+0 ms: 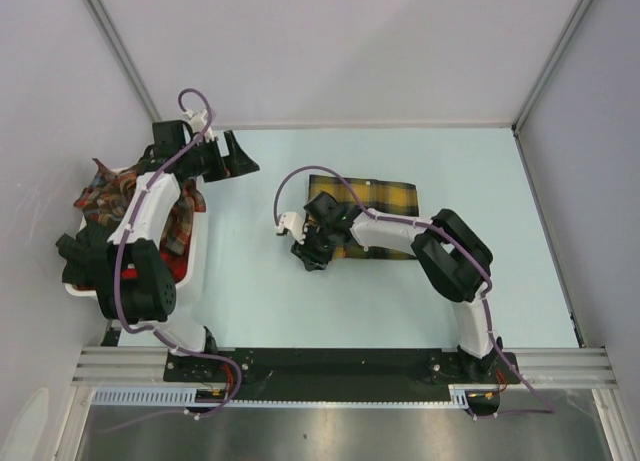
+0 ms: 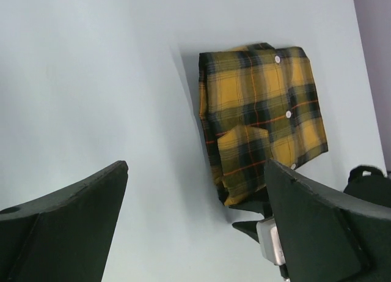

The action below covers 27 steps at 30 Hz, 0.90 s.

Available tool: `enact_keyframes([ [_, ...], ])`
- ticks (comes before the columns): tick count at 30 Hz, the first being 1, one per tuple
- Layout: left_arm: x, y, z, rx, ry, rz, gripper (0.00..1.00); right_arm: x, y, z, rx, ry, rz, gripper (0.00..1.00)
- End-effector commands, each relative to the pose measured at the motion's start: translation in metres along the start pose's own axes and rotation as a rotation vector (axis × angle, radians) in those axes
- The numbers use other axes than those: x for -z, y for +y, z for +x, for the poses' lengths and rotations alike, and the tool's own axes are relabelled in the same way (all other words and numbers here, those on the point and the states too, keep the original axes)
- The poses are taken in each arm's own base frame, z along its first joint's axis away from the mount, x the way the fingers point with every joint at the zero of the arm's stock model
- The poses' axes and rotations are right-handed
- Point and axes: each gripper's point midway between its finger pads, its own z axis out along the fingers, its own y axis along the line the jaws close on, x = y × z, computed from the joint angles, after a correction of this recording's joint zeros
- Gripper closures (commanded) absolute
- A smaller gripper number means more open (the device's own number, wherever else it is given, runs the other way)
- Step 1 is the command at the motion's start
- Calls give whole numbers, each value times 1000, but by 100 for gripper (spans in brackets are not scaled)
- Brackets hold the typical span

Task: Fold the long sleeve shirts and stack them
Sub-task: Fold the shirt

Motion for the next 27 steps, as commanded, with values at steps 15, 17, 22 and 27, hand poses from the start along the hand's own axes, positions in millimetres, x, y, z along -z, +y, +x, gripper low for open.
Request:
enact_keyframes([
  [15, 24, -31, 0, -134, -45, 105, 1, 48, 2, -50, 168, -82, 31, 75],
  [17, 24, -30, 1, -130, -47, 104, 0, 51, -2, -56, 173, -90, 49, 73],
  [22, 24, -29, -1, -120, -55, 93, 1, 31, -21, -46, 189, -55, 108, 59],
  [27, 24, -27, -4, -125, -64, 74, 1, 0, -41, -19, 191, 31, 152, 52],
])
